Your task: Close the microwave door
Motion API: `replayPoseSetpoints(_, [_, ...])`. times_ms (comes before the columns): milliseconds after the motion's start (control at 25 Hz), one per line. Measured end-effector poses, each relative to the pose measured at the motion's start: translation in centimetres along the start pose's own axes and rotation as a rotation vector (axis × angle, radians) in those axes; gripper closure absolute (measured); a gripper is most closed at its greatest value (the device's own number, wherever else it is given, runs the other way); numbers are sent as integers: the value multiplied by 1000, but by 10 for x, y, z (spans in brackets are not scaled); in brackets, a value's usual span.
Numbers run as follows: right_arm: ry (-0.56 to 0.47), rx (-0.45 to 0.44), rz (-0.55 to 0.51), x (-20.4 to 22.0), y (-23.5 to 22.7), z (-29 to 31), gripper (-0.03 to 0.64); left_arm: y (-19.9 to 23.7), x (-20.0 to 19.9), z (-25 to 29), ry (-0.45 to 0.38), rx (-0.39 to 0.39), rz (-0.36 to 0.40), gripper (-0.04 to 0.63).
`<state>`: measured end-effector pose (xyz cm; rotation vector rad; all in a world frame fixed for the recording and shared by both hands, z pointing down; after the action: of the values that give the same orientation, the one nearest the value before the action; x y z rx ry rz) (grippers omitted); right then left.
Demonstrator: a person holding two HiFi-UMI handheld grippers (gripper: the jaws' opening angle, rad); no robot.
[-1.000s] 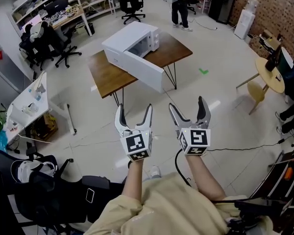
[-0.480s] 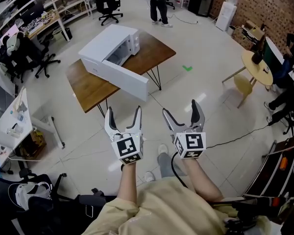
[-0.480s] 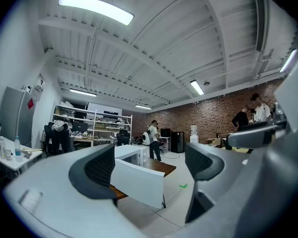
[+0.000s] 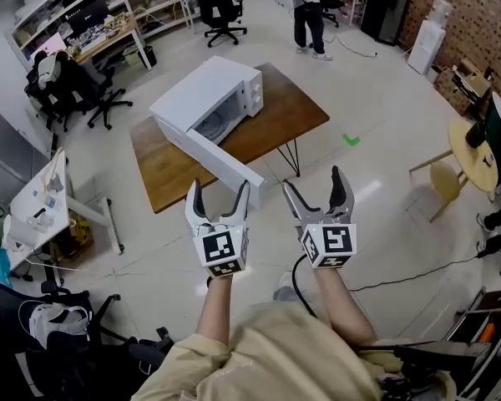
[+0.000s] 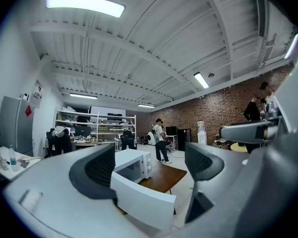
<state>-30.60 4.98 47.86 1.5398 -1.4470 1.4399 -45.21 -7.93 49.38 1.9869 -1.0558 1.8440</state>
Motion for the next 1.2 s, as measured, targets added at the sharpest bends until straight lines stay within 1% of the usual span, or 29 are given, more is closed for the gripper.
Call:
replayPoseSetpoints(240, [35,-62,37,3,-44,31,152,-21,5,47,41,-28,1,156])
replayPoseSetpoints(400, [58,-56,55,14,-72,50,155,-30,14,74,62,-28,3,158])
replayPoseSetpoints(480, [59,-51,56,14,-84,57,156,-37,14,86,60,-23,5,158])
replayPoseSetpoints(680, [53,-23,62,9,-115,79,158,-60,9,130,53,27,12,160])
replayPoseSetpoints(840, [62,24,44,1,-116,102,158,-58,-7,164,24,98,-5,160])
replayPoseSetpoints(880, [57,36,36,2,-127,105,158,-67,-5,176,12,117,-10,160])
replayPoseSetpoints(1040, [34,77,0,9,-200,121,160,-126,14,238,-25,166,-28,160])
replayPoseSetpoints(1200, [32,96,-38,-11,-258,157,160,-162,10,307,-35,200,-54,160])
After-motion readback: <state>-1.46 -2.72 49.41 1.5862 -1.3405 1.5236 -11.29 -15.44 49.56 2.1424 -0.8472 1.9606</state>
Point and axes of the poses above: the fingertips, and each gripper's own axes: z forward along the fingers, y to its left, x out of its underside, the point moved 2 cm from there along -z, backward along the fingers, and after that the axes turned 14 degrees about z, right-handed, at the moved point
